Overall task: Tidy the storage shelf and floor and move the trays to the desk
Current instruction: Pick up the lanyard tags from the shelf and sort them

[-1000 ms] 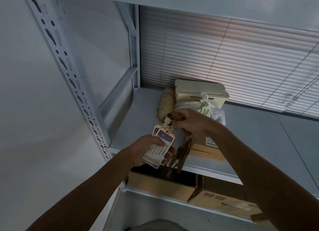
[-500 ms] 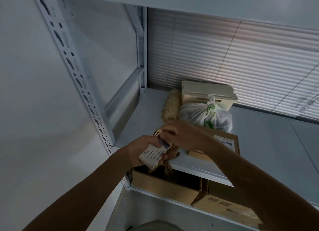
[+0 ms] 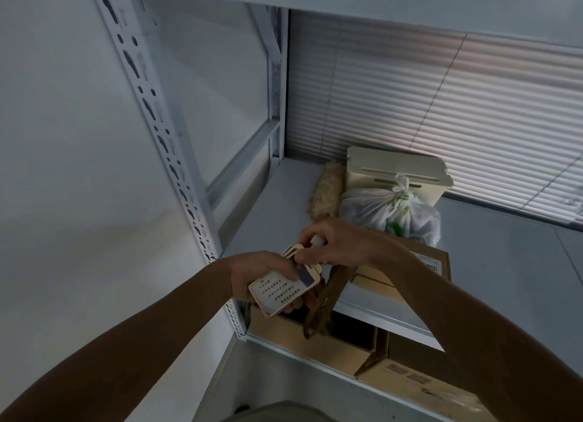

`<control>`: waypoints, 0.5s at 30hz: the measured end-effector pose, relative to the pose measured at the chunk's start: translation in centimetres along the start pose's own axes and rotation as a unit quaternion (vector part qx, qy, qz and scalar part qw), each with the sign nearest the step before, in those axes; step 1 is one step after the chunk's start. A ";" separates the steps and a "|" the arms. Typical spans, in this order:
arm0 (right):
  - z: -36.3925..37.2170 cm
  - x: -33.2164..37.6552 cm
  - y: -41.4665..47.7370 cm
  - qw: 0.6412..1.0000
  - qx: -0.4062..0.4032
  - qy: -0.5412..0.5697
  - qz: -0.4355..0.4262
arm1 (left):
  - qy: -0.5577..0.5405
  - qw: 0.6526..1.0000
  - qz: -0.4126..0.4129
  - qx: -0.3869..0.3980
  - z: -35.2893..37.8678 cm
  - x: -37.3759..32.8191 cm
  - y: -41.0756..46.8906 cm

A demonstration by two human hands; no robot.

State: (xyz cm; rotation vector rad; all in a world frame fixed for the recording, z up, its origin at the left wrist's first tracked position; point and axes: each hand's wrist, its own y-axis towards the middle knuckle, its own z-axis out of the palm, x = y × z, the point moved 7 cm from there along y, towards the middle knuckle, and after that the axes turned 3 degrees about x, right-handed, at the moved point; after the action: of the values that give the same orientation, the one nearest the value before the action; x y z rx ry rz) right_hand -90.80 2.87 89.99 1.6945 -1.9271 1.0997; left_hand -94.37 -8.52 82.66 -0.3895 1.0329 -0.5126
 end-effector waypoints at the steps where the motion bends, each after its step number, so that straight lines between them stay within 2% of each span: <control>1: -0.1 0.0 0.2 1.000 -0.001 -0.002 0.000 | -0.011 1.000 0.008 0.009 0.1 0.0 -0.1; 3: -0.4 -0.1 0.6 1.000 -0.005 0.001 0.005 | -0.025 0.999 0.040 0.018 0.1 -0.1 -0.5; 5: -0.9 -0.7 0.9 1.000 -0.014 -0.002 0.016 | -0.028 0.997 0.065 -0.024 -0.6 -0.1 -1.0; 8: -1.7 -1.5 1.7 0.999 -0.041 -0.003 0.035 | 0.078 0.968 0.109 -0.213 -2.5 -0.6 -1.9; 9: -2.0 -1.7 2.0 0.998 -0.053 0.004 0.040 | 0.113 0.954 0.119 -0.251 -2.7 -0.9 -2.2; 11: -2.6 -1.9 2.5 0.996 -0.067 0.034 0.050 | 0.129 0.947 0.141 -0.257 -2.3 -1.4 -2.3; 15: -3.5 -1.6 3.0 0.991 -0.053 0.117 0.043 | 0.091 0.947 0.191 -0.241 -1.9 -2.6 -2.9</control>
State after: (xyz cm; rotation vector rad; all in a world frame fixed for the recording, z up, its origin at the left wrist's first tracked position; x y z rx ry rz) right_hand -94.06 6.51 90.12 1.3720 -1.8883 1.1485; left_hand -97.79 -9.56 85.17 -0.5632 1.3789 0.0620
